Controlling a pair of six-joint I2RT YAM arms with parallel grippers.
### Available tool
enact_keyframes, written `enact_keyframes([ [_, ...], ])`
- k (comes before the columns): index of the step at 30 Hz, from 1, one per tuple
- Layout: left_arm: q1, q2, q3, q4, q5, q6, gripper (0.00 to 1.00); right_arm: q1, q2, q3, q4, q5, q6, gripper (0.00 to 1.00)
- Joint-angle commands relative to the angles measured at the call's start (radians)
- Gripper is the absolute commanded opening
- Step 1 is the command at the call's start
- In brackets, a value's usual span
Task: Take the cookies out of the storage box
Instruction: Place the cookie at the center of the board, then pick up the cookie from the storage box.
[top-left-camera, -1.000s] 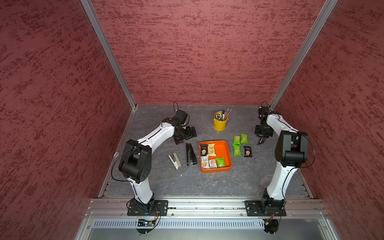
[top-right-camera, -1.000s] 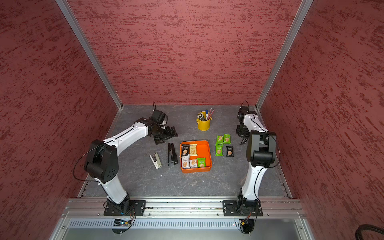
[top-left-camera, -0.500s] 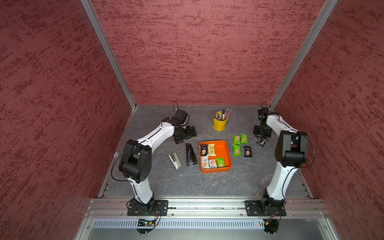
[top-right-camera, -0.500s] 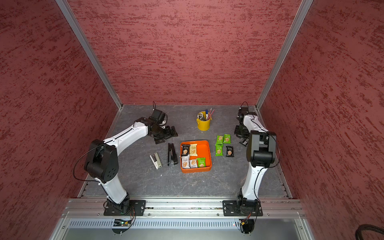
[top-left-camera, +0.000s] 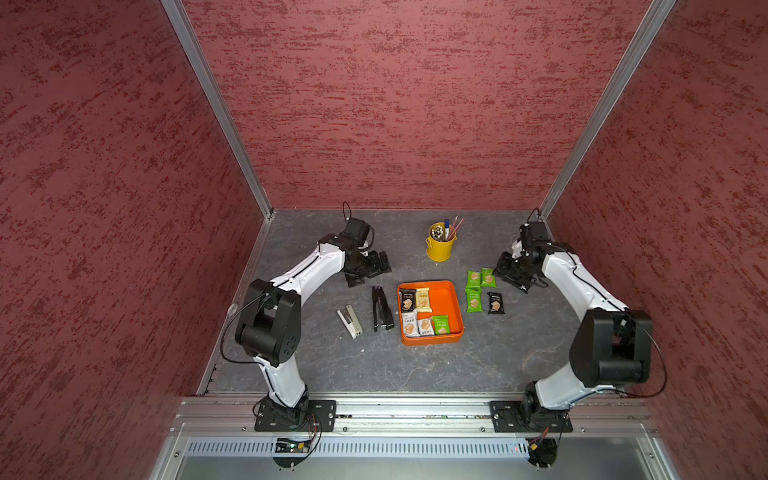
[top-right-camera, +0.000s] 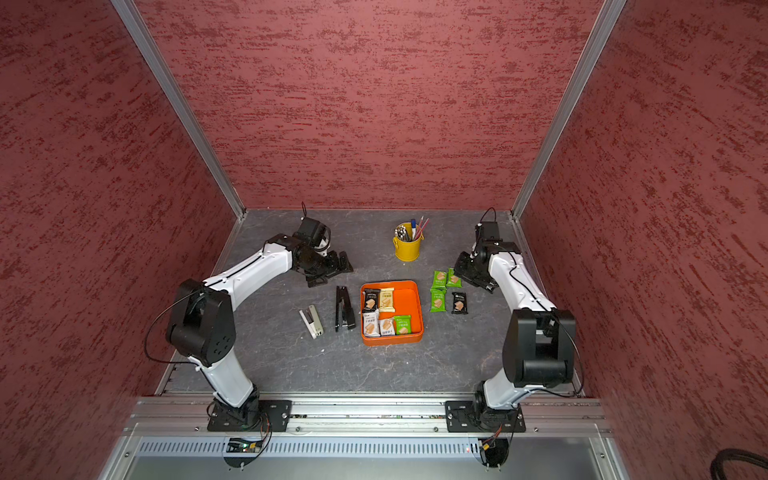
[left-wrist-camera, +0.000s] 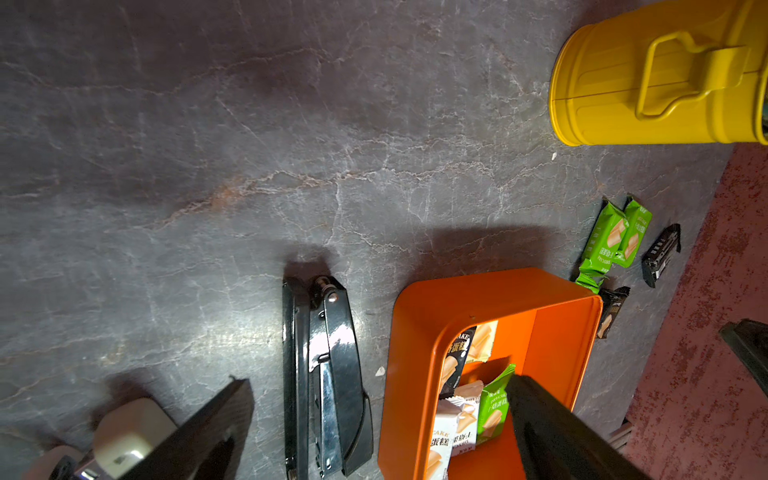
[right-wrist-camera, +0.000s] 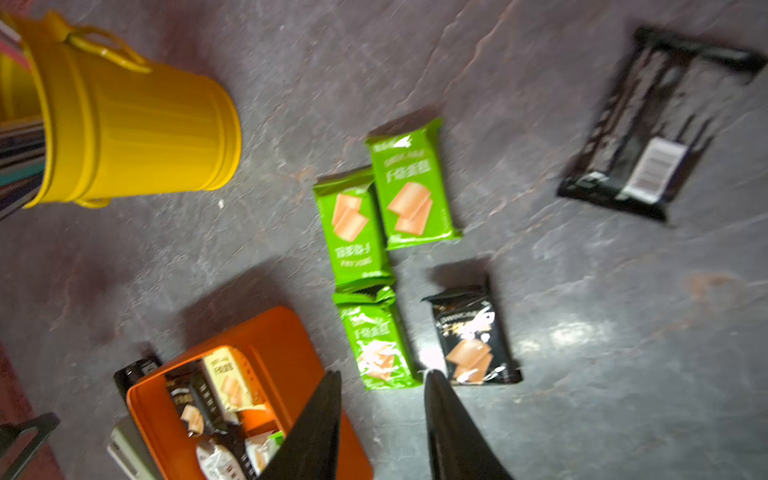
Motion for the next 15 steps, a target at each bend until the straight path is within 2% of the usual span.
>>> enact_keyframes([
  [1,0.016,-0.055,-0.038,-0.006,0.028,0.038,1.0,0.08,-0.06,-0.039,0.04,-0.051,0.071,0.41],
  [7,0.039,-0.108,-0.1,-0.004,0.048,0.059,1.0,0.265,-0.089,-0.086,0.101,-0.039,0.155,0.47],
  [15,0.07,-0.168,-0.164,-0.009,0.065,0.089,1.0,0.443,0.005,-0.077,0.183,-0.002,0.217,0.5],
])
